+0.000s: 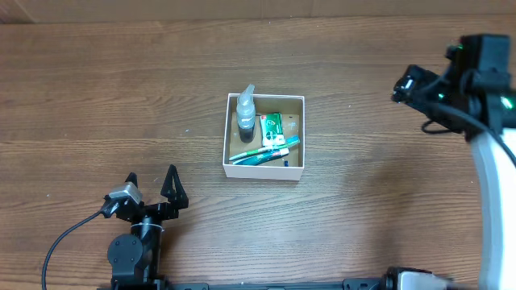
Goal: Pack container
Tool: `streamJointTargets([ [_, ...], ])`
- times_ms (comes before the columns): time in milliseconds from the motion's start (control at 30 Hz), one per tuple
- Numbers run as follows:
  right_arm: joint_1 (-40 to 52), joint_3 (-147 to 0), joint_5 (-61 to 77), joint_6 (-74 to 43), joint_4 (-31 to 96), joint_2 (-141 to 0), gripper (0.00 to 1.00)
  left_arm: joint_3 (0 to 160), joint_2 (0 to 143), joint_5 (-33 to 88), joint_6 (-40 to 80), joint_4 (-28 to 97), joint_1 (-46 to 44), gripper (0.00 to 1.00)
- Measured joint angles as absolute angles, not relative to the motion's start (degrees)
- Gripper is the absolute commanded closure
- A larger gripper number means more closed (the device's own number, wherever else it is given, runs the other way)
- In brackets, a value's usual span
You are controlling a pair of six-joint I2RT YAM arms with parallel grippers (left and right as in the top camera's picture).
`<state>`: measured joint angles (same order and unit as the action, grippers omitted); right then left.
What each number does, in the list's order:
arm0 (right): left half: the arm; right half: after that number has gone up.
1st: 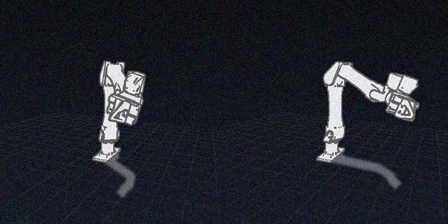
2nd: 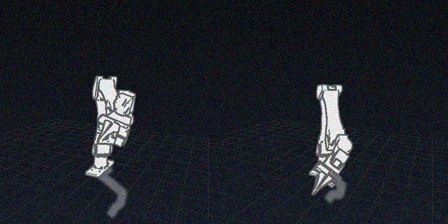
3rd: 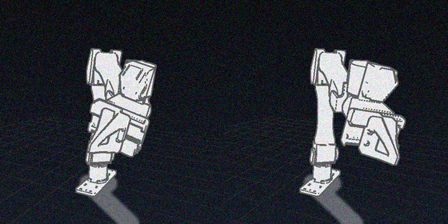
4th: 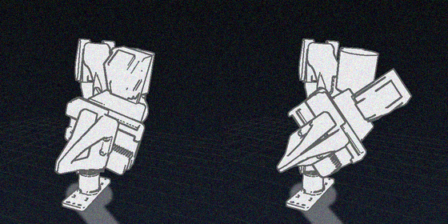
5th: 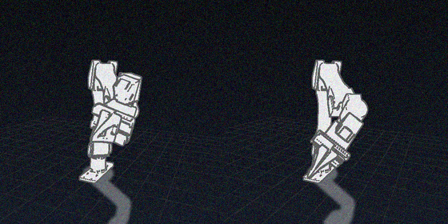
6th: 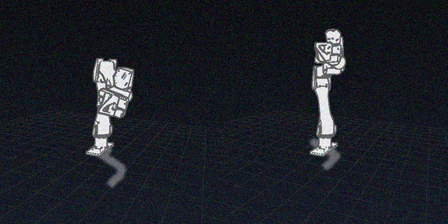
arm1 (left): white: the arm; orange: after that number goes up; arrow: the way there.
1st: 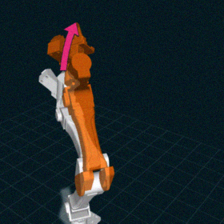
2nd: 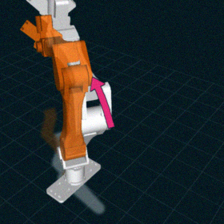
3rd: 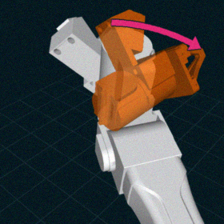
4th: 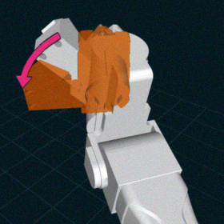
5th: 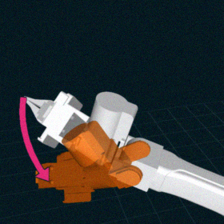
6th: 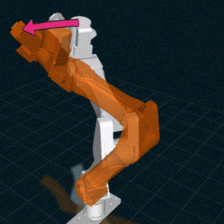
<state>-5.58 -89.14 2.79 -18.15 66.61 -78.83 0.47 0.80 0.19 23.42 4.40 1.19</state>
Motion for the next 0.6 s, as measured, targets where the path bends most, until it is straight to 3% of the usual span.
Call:
streamJointTargets([
  [400,1.15,-88.16,3.31,-18.17,66.83,-46.65,0.0,0.47,0.8,0.19,23.42,4.38,1.19,0.0],
  [600,1.17,-76.07,6.2,-18.11,56.29,-34.02,0.0,0.47,0.75,0.16,23.42,4.45,1.19,0.0],
])
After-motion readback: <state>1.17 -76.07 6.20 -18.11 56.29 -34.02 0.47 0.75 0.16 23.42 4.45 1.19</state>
